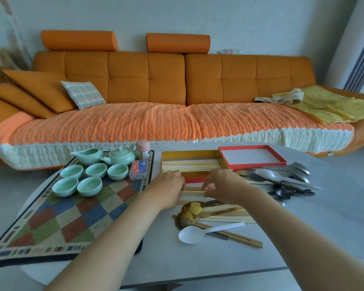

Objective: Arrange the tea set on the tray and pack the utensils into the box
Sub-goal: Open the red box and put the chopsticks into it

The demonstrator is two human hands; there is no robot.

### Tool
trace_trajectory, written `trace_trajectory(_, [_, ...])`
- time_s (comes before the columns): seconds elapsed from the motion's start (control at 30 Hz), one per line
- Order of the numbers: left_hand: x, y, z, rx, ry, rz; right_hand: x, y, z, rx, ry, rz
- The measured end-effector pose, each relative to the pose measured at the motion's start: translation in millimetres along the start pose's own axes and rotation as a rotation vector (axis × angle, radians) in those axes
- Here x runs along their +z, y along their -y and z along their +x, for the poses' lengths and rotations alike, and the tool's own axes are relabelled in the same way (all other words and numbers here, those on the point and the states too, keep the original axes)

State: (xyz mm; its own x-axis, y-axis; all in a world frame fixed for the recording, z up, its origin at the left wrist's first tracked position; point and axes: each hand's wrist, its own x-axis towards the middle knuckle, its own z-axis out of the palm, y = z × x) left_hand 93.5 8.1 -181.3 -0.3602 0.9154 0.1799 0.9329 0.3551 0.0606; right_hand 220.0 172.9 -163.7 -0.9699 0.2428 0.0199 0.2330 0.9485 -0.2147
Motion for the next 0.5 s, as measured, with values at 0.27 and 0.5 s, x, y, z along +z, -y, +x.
trace_trajectory(0.27, [-28.6,19.6,3.4,-0.107,-0.223,-0.220,-19.2,-4.3,14.3,-0.016,-0.208,0.135])
trace_trajectory(0.5, [-13.5,24.7,22.0,-0.038,-0.418,-0.020,-15.5,-17.0,36.8,0.039,-0.430,0.043])
